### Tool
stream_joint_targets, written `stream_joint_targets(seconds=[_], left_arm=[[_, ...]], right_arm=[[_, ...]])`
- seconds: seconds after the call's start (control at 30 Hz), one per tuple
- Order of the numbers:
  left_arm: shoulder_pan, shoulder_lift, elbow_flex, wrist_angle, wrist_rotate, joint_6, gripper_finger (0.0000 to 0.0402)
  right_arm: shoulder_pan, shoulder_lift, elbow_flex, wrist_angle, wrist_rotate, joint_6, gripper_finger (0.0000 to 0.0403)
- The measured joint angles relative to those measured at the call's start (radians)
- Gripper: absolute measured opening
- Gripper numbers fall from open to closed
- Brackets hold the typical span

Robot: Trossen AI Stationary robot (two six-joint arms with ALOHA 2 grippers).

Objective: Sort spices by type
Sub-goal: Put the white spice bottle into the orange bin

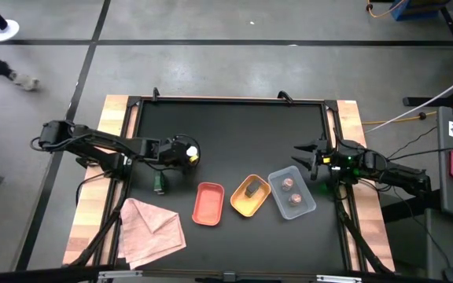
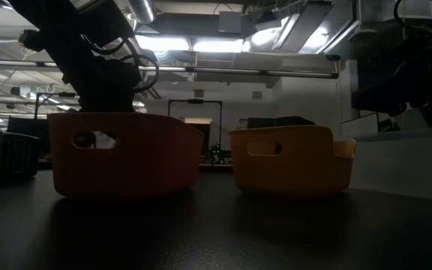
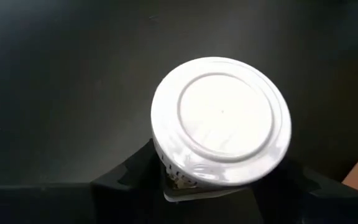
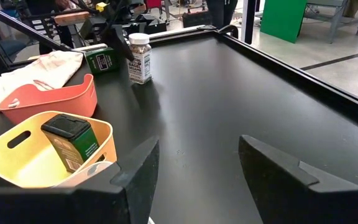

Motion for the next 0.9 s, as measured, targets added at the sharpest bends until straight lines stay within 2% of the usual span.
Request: stream_joint_targets(seconds=[0.13,0.33,0.47,0.63,0.9], left_arm=[[0.000,-0.009,0.002,-0.007,0.004,0.007,0.0190],[-0.001,-0.080,0.054,0.001,0.006,0.115,0.0190],[-0.018,-0.135,0.080,0.005,0.048,0.189,0.0190],[-0.104,-0.141,0.085,0.056,0.114,0.231,0.0190],[-0.265,-0.077,0.085,0.233,0.121,0.232,0.0189]], right_arm=[[0.000,0.000,0.000,0.000,0.000,0.000,0.0221],[0.000,0.000,0.000,0.000,0.000,0.000,0.0221],[0.000,0.000,0.000,0.000,0.000,0.000,0.0221],[0.000,0.000,0.000,0.000,0.000,0.000,0.0221],[0.000,0.000,0.000,0.000,0.000,0.000,0.0221]])
